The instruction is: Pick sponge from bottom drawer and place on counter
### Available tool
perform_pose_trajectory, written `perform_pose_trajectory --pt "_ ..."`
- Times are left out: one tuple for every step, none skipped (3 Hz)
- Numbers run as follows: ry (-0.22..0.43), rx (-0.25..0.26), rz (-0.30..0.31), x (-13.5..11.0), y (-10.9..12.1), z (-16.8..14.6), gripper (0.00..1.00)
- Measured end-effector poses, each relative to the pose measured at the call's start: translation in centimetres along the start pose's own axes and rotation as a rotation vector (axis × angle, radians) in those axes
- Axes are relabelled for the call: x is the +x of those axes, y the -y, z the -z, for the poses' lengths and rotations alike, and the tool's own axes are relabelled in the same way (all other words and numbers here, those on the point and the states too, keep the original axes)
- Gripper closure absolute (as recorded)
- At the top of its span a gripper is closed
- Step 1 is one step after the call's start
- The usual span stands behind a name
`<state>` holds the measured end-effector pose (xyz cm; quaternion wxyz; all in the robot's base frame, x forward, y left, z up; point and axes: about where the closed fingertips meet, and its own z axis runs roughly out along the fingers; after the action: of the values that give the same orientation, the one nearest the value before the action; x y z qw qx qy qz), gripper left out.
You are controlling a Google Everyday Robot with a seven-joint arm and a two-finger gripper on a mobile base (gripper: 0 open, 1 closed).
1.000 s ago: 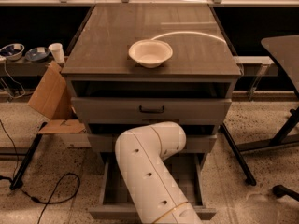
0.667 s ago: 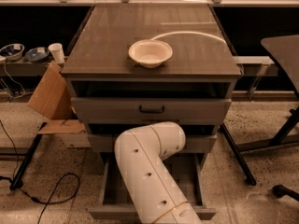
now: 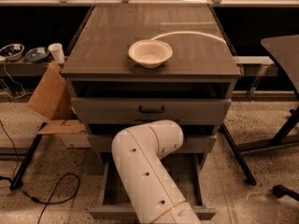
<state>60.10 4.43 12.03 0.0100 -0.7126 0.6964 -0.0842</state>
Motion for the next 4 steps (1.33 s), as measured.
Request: perform_pose_trajectory --pt "-0.001 0.002 0.022 -0.2 0.1 0.3 0.37" --pt "0.001 -0.001 0.046 -0.6 0.3 0.4 0.60" --pt "0.003 -0.007 0.070 -1.3 0.6 0.4 0.83" --pt "0.013 -0.011 0.085 -1.8 0.8 0.5 1.00"
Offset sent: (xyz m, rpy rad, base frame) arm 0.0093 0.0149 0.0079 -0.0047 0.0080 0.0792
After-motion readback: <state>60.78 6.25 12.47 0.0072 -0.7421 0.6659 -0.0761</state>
